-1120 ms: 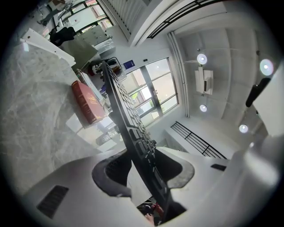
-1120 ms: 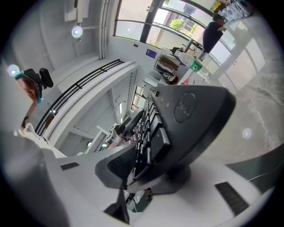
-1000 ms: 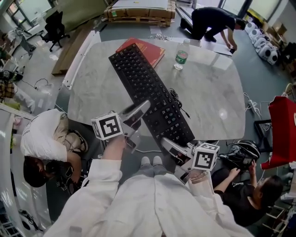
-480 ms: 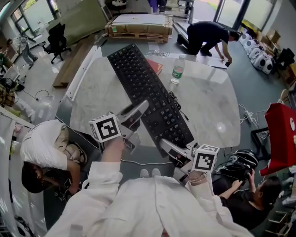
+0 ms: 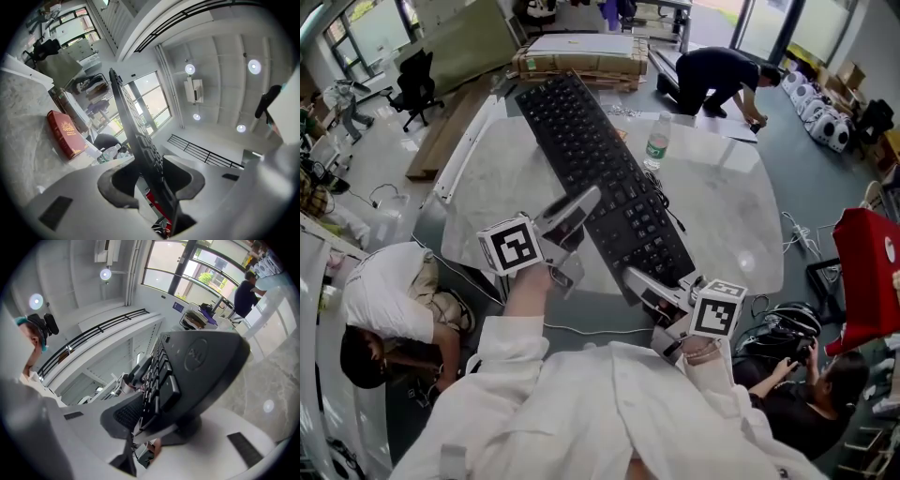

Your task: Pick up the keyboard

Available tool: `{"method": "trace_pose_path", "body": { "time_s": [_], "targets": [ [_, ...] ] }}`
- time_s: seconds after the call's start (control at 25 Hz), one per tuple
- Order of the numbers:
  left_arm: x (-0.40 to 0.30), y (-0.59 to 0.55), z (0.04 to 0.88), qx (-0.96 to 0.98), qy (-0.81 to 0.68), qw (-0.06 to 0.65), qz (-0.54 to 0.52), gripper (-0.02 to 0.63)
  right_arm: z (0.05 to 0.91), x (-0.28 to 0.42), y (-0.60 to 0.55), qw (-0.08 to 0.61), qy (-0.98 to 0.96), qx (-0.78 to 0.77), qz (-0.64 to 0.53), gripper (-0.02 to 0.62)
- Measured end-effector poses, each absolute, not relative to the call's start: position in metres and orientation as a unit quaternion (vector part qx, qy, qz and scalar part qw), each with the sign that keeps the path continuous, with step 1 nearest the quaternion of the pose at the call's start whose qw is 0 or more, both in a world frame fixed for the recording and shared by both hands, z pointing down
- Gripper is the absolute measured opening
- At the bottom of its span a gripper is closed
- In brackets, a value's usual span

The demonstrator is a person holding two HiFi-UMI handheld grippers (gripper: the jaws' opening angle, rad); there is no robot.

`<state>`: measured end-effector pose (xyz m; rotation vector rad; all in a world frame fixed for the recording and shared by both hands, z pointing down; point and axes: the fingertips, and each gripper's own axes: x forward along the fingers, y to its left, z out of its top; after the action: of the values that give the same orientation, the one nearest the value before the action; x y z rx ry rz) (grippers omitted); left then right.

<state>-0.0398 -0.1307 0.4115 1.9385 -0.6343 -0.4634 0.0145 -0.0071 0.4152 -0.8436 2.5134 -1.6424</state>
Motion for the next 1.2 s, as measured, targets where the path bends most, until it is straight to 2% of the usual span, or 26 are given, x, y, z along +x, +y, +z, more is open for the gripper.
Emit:
{"method": "trace_pose_path", "body": {
  "time_s": [1.2],
  "targets": [
    [-0.038, -0.132, 0.424, 0.799, -0.274, 0.501, -0.188, 0.149, 0.428, 0.018, -0.007, 0.010, 0.807, -0.268, -0.527, 0.114]
  ]
}}
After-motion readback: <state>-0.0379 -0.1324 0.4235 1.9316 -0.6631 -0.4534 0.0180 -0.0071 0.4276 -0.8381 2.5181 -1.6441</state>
